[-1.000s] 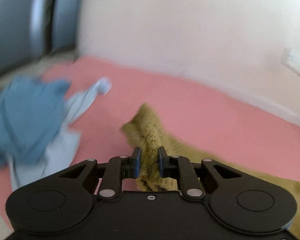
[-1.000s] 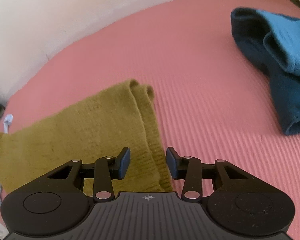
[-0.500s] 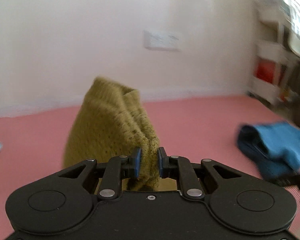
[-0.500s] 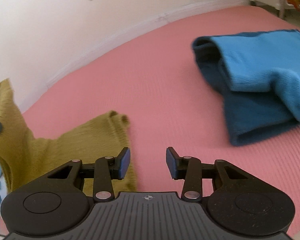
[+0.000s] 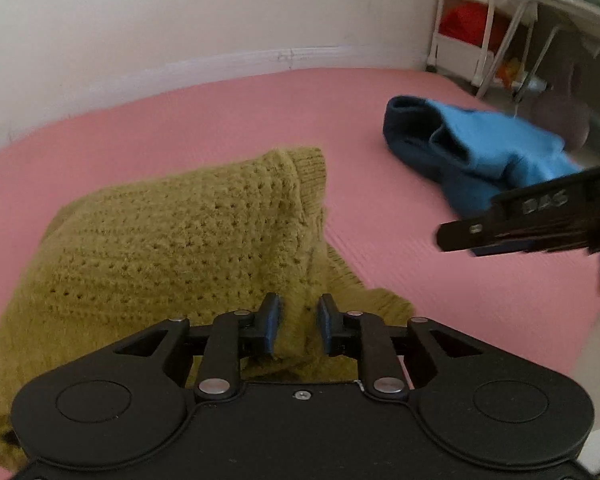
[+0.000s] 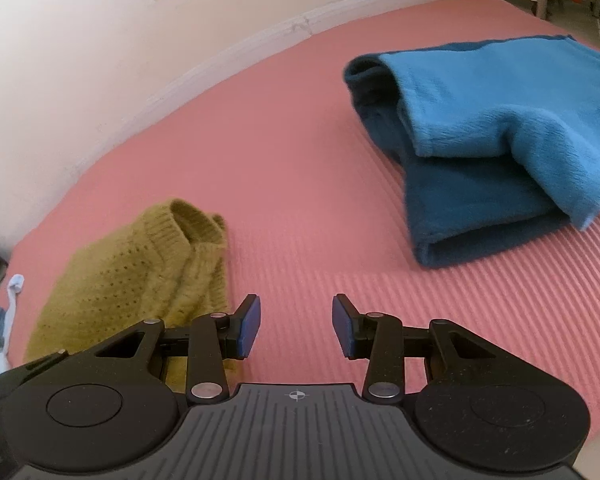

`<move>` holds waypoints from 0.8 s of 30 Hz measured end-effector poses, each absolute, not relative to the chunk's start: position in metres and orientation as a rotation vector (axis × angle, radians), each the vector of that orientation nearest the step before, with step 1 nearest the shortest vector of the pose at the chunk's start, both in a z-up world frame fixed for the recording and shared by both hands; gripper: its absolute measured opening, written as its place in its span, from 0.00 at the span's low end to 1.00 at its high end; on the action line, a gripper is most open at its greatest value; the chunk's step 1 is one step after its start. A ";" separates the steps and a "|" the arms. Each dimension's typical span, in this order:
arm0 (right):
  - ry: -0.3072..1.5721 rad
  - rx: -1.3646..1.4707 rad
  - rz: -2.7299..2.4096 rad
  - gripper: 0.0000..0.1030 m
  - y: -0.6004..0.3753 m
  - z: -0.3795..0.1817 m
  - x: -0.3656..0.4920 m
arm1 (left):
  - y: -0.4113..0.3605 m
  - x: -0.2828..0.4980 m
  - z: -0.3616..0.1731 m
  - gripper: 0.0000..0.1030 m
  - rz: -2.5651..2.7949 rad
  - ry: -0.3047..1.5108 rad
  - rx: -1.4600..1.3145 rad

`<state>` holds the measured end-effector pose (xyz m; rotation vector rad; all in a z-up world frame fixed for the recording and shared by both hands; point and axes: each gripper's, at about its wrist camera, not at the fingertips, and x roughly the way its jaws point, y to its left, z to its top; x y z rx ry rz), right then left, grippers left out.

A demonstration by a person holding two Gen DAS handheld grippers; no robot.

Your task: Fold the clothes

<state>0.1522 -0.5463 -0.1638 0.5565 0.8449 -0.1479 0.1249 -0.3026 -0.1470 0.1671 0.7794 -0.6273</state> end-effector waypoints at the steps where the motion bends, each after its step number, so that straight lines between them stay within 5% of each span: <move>1: 0.839 0.561 -0.133 0.36 -0.543 -0.162 0.154 | -0.294 0.124 -0.140 0.19 -0.629 0.777 0.135; 8: 0.872 0.613 -0.011 0.37 -0.515 -0.166 0.179 | -0.218 0.129 -0.100 0.33 -0.496 0.696 -0.063; 18: 0.981 0.684 0.077 0.50 -0.477 -0.189 0.218 | -0.147 0.193 -0.130 0.34 -0.173 0.776 -0.104; 20: 0.990 0.678 0.058 0.37 -0.473 -0.188 0.225 | -0.143 0.193 -0.136 0.35 -0.165 0.789 -0.099; 21: 0.995 0.675 0.048 0.22 -0.471 -0.187 0.229 | -0.142 0.191 -0.139 0.35 -0.165 0.792 -0.101; 24: 0.970 0.585 0.083 0.18 -0.459 -0.166 0.241 | -0.138 0.185 -0.146 0.36 -0.161 0.794 -0.114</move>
